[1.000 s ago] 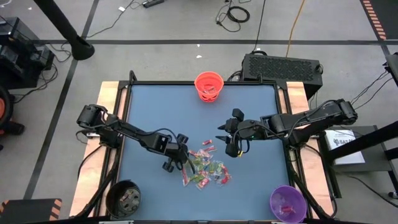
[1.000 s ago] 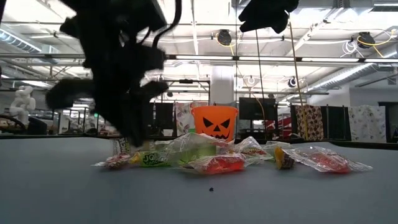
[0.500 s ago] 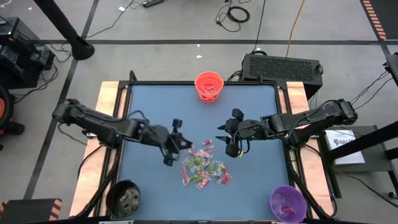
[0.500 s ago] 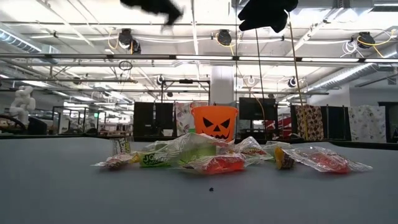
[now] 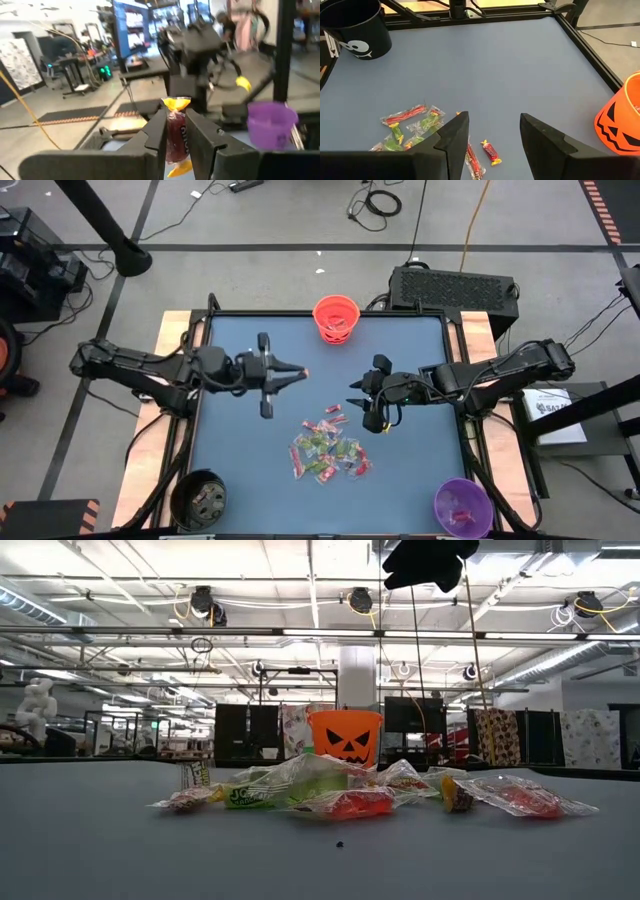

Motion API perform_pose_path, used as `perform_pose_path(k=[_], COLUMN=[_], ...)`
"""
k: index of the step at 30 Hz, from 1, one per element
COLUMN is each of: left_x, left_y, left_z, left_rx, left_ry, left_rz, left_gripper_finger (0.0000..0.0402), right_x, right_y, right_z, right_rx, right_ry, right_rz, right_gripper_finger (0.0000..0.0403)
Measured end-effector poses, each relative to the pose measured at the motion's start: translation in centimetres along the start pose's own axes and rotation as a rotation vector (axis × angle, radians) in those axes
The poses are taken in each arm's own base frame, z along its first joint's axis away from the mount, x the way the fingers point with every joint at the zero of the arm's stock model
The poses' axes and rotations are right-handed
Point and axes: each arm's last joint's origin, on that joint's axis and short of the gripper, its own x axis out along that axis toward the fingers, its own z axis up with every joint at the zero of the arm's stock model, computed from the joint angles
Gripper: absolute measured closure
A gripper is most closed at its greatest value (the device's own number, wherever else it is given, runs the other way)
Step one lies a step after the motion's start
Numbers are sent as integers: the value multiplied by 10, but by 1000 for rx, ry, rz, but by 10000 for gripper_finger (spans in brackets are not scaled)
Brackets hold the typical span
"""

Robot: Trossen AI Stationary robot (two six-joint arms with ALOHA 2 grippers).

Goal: Sort candy by brand, put in halloween buckets
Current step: Put the red candy into the black bucket

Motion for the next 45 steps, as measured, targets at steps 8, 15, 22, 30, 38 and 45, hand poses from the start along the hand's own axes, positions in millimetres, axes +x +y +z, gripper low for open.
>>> perform_pose_path(k=[8, 15, 22, 30, 38, 45], left_x=[2, -4, -4, -9, -37, -83], left_y=[3, 3, 0, -16, -49, -57], left_z=[-14, -20, -27, -35, -24, -18], left_rx=[-63, 206, 734, 571, 202, 52], left_ry=[-167, -153, -110, 183, 257, 387], left_rz=[45, 21, -37, 78, 29, -64], left_gripper_finger=[340, 340, 340, 340, 340, 340], right_x=[0, 0, 0, 0, 0, 0], right_y=[0, 0, 0, -1, -1, -1], right_z=[0, 0, 0, 0, -2, -2], right_rx=[-1, -3, -19, -20, -3, 3], right_ry=[0, 1, 0, 4, 23, 23], right_rz=[0, 0, -6, -7, -11, -11], right_gripper_finger=[234, 234, 234, 234, 234, 234])
